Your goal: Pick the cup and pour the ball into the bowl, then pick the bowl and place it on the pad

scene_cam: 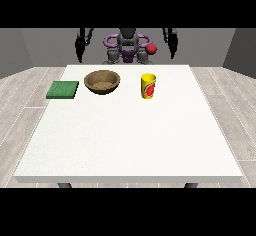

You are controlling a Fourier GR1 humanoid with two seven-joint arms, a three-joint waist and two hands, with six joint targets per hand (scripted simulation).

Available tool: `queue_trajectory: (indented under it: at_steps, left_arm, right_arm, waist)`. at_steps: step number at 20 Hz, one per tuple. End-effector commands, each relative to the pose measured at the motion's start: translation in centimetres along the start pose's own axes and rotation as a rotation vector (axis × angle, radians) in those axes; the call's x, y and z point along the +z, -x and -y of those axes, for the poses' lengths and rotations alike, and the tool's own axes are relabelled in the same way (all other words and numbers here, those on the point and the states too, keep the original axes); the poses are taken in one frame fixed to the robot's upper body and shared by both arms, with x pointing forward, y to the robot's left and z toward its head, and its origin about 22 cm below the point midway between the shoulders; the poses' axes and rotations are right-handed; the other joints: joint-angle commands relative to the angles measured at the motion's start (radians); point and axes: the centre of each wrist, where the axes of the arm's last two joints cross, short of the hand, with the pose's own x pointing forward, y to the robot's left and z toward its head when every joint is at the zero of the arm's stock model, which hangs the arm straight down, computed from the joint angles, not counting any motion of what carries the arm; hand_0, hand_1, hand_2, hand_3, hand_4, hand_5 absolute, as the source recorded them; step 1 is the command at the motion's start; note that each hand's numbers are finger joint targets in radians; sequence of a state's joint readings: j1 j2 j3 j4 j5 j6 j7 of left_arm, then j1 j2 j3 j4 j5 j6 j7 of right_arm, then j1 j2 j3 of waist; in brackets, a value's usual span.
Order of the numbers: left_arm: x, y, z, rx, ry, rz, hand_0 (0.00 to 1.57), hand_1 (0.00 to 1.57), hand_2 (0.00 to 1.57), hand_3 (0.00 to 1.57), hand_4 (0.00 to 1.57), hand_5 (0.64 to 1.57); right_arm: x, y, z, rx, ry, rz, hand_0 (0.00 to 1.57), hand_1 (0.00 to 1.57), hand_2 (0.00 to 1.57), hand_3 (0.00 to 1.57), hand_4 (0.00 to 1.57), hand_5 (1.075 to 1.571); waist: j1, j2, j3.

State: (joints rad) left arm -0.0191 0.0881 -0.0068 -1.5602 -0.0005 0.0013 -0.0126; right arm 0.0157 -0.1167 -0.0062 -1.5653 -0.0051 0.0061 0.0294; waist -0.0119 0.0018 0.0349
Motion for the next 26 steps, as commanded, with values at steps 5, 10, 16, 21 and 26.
queue_trajectory:
  at_steps: [5, 10, 16, 21, 26]
  left_arm:
    - [-0.1, -2.4, -1.0, -0.026, 0.002, -0.006, 0.0, 0.0, 0.0, 0.0, 0.0, 1.43]
    - [0.0, -1.2, -1.1, 0.158, -0.076, 0.174, 0.0, 0.0, 0.0, 0.0, 0.0, 1.428]
    - [-0.5, -2.8, -0.5, 0.147, -0.031, 0.194, 0.0, 0.0, 0.0, 0.0, 0.0, 1.407]
    - [-5.7, -6.0, -0.7, 0.117, -0.07, 0.312, 0.0, 0.0, 0.0, 0.0, 0.0, 1.407]
    - [-6.0, -1.2, -1.2, 0.133, -0.085, 0.358, 0.0, 0.0, 0.0, 0.0, 0.0, 1.393]
  right_arm:
    - [0.0, -2.9, 1.3, 0.034, 0.01, 0.021, 0.0, 0.0, 0.0, 0.0, 0.0, 1.571]
    - [0.0, -1.2, 4.5, -0.151, 0.028, 0.198, 0.0, 0.0, 0.0, 0.0, 0.0, 1.57]
    - [-1.1, 0.1, 3.7, -0.157, 0.042, 0.22, 0.0, 0.0, 0.0, 0.0, 0.0, 1.571]
    - [-4.2, -2.5, 3.6, -0.155, -0.016, 0.302, 0.0, 0.0, 0.0, 0.0, 0.0, 1.57]
    - [-4.8, -2.5, 1.9, -0.16, -0.027, 0.371, 0.0, 0.0, 0.0, 0.0, 0.0, 1.568]
  waist:
    - [-0.009, -0.249, -0.0299]
    - [0.0, -0.066, -0.0349]
    - [0.032, -0.025, -0.0348]
    - [-0.022, 0.096, -0.0348]
    - [-0.044, 0.179, -0.0354]
